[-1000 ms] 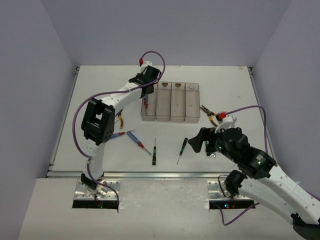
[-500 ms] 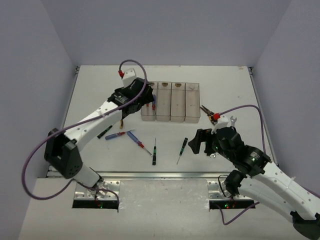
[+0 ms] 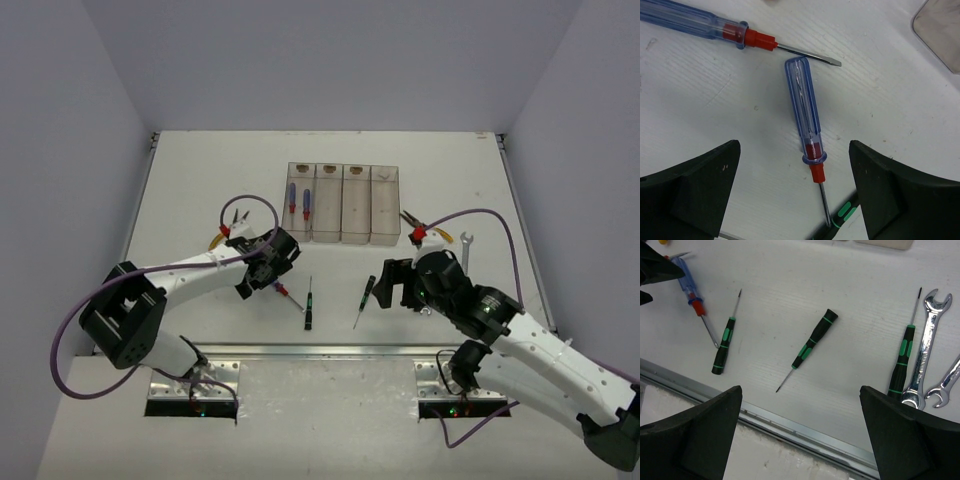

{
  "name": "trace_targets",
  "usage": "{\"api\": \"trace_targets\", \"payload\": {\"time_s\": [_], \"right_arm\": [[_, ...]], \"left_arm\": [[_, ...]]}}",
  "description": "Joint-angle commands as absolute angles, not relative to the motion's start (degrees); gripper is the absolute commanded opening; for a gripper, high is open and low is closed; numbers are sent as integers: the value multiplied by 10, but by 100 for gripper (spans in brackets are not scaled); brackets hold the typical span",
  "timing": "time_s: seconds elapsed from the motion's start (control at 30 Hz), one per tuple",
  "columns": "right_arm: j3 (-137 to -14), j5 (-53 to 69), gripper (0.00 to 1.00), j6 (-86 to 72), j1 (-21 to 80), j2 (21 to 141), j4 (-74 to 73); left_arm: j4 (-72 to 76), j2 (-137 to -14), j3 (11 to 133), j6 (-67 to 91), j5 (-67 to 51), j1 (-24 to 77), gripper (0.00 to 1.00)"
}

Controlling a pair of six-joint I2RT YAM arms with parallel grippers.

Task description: Sort the tools into containers

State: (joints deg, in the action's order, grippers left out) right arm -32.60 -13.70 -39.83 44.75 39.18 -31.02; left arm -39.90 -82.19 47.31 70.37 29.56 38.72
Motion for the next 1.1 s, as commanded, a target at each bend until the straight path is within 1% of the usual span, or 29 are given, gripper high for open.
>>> {"api": "trace_targets", "payload": {"time_s": [0.0, 0.1, 0.23, 0.3, 0.33, 0.4, 0.43, 0.5, 0.57, 0.67, 0.7, 0.83, 0.87, 0.93, 1.07], "right_arm": [[-323, -128, 99, -407, 448, 433, -278], [-326, -119, 99, -403, 448, 450, -273], [-323, -114, 99, -400, 448, 470, -264], [-322, -112, 99, -400, 448, 472, -260], [-321, -112, 99, -400, 448, 473, -259], [-320, -111, 99, -400, 448, 474, -258], [-320, -111, 99, -400, 448, 474, -257], [-319, -110, 99, -400, 448, 474, -255], [-318, -109, 99, -401, 448, 473, -254], [-317, -108, 99, -403, 448, 470, -253], [-317, -108, 99, -403, 448, 470, -253], [-316, -106, 99, -403, 448, 463, -253], [-316, -105, 99, -403, 448, 460, -253], [-317, -105, 99, -404, 447, 457, -254], [-320, -105, 99, -403, 448, 450, -254]], "left_arm": [[-345, -838, 467, 721, 272, 392, 85], [-331, -866, 467, 717, 266, 393, 83], [-325, -905, 472, 717, 258, 392, 70], [-323, -916, 473, 719, 256, 393, 68], [-322, -922, 473, 719, 254, 392, 65], [-321, -927, 473, 721, 253, 392, 53], [-320, -928, 473, 721, 252, 392, 51], [-317, -930, 473, 720, 248, 393, 40], [-314, -929, 472, 718, 243, 392, 31], [-311, -923, 471, 713, 235, 392, 20], [-312, -919, 470, 712, 232, 392, 18], [-312, -877, 461, 704, 211, 392, 6], [-313, -862, 458, 699, 210, 392, 2], [-313, -826, 454, 688, 203, 394, 0], [-309, -749, 451, 633, 210, 402, 0]]}}
